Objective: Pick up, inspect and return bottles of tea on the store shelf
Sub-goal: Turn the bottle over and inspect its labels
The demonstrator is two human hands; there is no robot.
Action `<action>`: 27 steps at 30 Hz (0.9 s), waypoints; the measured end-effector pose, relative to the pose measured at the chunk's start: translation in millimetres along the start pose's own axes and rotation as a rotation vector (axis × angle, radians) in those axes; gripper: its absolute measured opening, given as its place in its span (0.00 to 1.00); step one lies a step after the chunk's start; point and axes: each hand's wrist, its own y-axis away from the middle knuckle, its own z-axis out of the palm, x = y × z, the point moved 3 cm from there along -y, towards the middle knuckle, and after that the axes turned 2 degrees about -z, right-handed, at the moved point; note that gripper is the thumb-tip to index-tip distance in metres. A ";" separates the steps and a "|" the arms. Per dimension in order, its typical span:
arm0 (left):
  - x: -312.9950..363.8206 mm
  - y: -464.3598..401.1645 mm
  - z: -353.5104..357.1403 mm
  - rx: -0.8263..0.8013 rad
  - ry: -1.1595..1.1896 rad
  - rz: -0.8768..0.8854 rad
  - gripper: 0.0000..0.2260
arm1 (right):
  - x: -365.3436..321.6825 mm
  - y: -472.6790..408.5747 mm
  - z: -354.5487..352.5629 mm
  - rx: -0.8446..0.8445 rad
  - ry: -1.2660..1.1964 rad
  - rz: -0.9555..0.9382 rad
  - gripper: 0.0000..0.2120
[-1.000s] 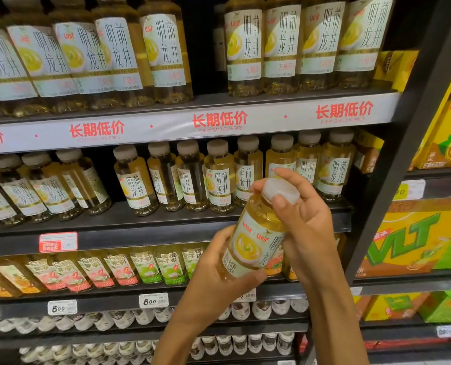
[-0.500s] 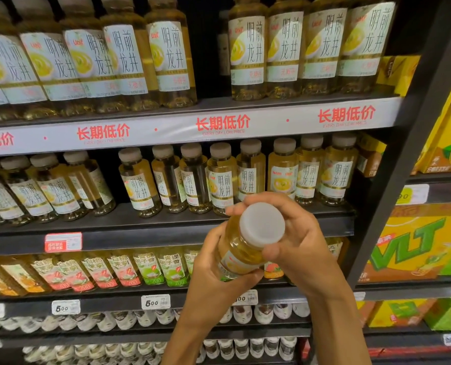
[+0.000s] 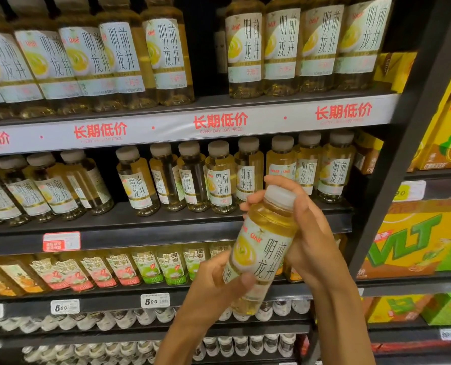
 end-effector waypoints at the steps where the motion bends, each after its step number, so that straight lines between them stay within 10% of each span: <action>1: -0.6 -0.4 0.7 -0.003 -0.025 -0.011 0.38 | 0.5 0.3 -2.0 0.019 0.007 0.012 0.20; 9: -0.2 -5.4 10.7 0.118 -0.126 0.050 0.21 | 0.6 1.9 -5.4 0.184 0.096 0.028 0.19; 17: -6.7 1.2 7.4 0.032 0.217 -0.134 0.25 | 4.8 1.5 -5.5 0.164 -0.174 0.094 0.20; 27: -0.7 -4.8 11.4 0.263 -0.070 0.056 0.19 | 7.3 4.0 6.3 0.221 0.136 0.043 0.14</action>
